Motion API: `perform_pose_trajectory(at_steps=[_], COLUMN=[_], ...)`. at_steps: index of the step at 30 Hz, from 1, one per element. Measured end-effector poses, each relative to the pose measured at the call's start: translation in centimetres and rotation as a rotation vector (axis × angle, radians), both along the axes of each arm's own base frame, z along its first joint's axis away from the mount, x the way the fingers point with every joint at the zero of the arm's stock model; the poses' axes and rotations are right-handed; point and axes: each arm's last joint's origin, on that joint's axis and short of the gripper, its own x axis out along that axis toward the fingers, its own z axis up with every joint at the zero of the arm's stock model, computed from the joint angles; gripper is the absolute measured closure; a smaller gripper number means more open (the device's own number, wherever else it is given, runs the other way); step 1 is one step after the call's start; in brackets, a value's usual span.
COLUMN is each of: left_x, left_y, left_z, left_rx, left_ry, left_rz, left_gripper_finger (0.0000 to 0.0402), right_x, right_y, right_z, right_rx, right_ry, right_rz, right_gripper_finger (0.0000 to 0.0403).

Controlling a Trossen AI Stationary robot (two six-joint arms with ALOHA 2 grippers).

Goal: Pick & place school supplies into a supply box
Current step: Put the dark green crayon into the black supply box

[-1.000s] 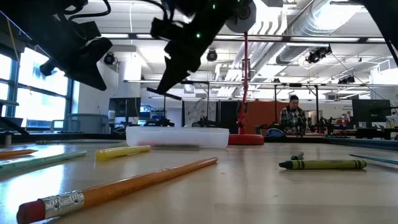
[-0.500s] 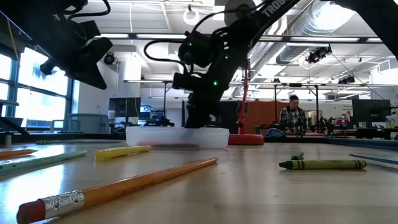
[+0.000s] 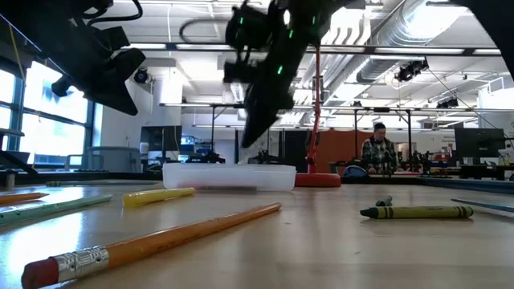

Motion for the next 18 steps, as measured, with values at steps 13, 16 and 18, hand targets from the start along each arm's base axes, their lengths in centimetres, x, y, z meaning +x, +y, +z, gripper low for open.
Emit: perform_pose_trajectory(at_steps=[13, 16, 18], left_x=[0.0, 0.0, 0.1], left_y=[0.0, 0.0, 0.0], left_z=[0.0, 0.0, 0.0], left_rx=[0.005, 0.004, 0.002], left_ry=[0.004, 0.0, -0.005], left_rz=[-0.003, -0.003, -0.003], left_gripper_finger=[0.0371, 0.0371, 0.0371], right_x=[-9.0, -11.2, -12.7], right_y=[14.1, 15.4, 15.5], right_z=[3.7, 1.9, 0.5], right_rx=[0.226, 0.286, 0.263], right_ry=[0.021, -0.092, -0.137], right_rz=[0.444, 0.495, 0.499], right_gripper_finger=[0.0322, 0.0322, 0.0322])
